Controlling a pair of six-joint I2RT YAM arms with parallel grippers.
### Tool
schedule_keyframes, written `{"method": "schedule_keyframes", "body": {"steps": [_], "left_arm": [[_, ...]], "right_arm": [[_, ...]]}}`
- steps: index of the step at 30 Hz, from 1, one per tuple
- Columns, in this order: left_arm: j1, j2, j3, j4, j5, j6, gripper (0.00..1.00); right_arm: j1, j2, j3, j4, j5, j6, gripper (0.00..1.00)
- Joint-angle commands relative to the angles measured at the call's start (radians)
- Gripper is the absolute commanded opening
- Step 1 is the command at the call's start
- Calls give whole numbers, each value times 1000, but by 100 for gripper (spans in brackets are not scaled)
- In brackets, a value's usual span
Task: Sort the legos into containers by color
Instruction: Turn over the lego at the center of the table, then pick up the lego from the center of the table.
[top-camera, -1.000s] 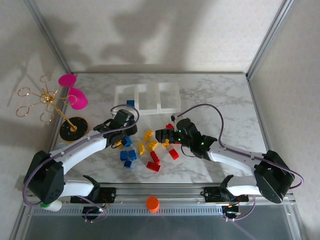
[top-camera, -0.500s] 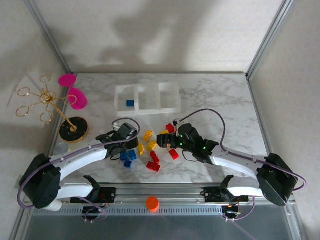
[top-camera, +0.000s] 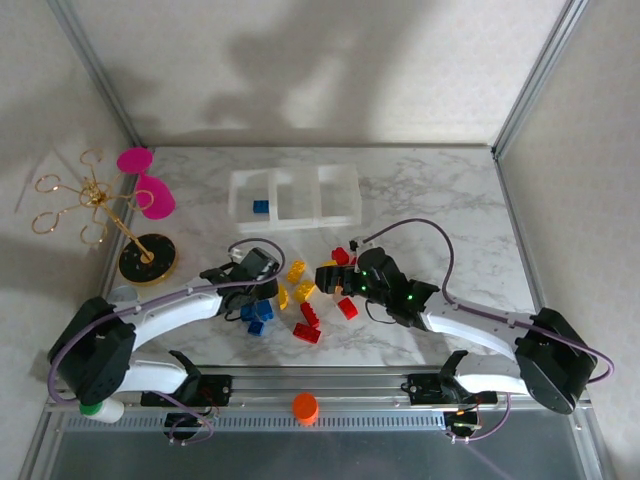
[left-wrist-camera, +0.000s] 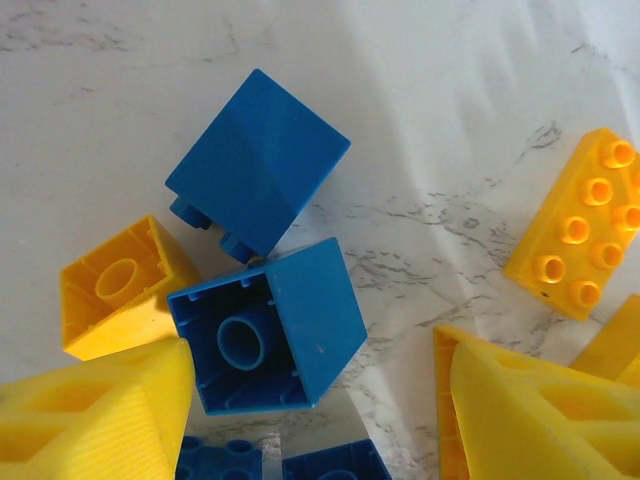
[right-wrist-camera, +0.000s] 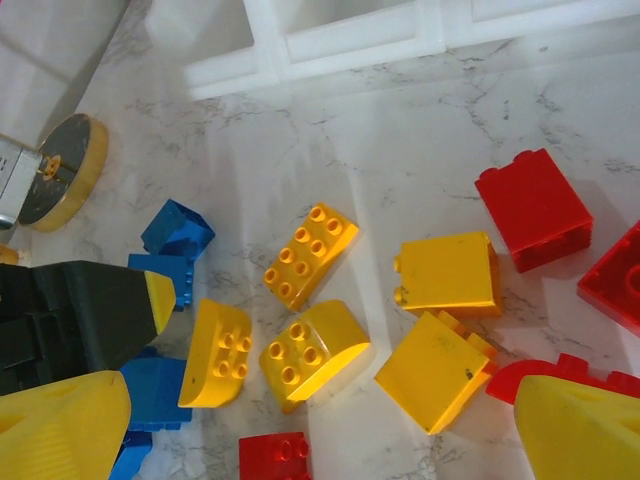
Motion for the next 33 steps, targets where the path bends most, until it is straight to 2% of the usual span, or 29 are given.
{"method": "schedule_keyframes", "body": {"steps": [1,13,21,26,33], "left_arm": [[-25,12,52,21,-21,7,67],[-69,103,174,19,-30,39,64],[-89,55,139,-84,-160,-44,68],[-89,89,103,-29,-121,-69,70],[-84,169,104,21,-123,-81,68]], "right_arm": [[9,-30,-22,19,36,20,99],[1,-86,-19,-16,48,44,99],[-7,-65,-25,-14,-24,6,99],[-16,-44,-19,6,-52,10,99],[-32,-44,-22,11,-69,12,99]]}}
